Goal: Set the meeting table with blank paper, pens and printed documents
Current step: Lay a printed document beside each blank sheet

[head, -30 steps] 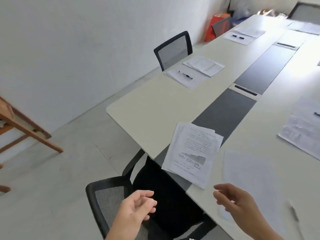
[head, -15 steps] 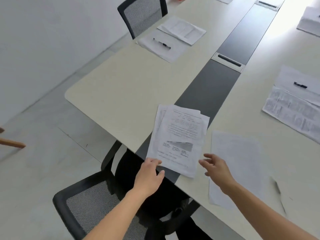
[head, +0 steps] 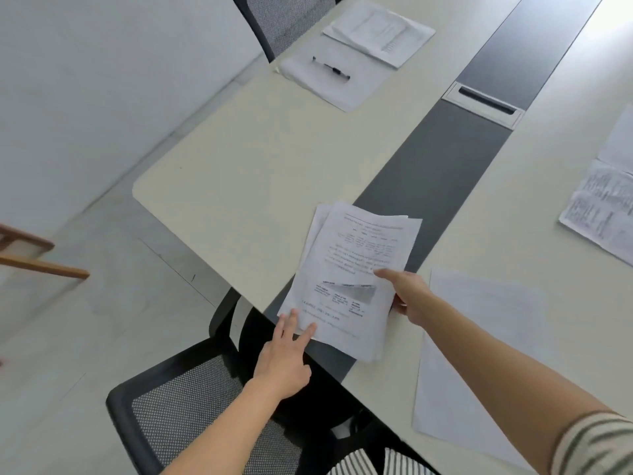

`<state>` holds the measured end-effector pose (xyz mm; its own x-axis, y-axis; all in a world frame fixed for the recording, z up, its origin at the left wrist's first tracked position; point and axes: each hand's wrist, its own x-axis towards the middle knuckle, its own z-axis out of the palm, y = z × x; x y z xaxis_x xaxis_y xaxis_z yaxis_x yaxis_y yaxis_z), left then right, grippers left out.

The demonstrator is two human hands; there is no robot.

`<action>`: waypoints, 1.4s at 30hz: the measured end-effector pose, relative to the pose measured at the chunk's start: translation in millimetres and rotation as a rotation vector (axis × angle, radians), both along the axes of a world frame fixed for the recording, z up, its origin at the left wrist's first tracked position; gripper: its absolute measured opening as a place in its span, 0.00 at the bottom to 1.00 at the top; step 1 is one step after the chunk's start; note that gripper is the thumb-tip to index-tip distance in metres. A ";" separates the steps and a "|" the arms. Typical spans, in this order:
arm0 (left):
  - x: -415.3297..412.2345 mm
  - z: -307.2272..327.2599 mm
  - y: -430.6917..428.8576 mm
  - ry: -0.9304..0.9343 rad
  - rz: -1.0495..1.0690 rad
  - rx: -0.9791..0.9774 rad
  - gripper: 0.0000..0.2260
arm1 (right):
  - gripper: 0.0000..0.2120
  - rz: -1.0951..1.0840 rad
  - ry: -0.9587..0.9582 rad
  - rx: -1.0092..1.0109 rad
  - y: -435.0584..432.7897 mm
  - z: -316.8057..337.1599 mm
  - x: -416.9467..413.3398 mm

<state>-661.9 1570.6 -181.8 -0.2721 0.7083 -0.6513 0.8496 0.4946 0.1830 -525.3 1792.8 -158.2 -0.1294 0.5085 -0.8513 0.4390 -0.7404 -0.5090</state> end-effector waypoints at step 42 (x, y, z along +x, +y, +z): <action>-13.3 71.3 -30.6 -0.286 0.768 0.361 0.12 | 0.19 -0.134 0.057 0.034 -27.0 -4.4 -12.0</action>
<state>-675.2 1540.0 -110.4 -0.6172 0.5724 -0.5398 0.2060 0.7798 0.5912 -537.3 1765.8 -162.6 -0.1065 0.5531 -0.8263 0.3072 -0.7721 -0.5564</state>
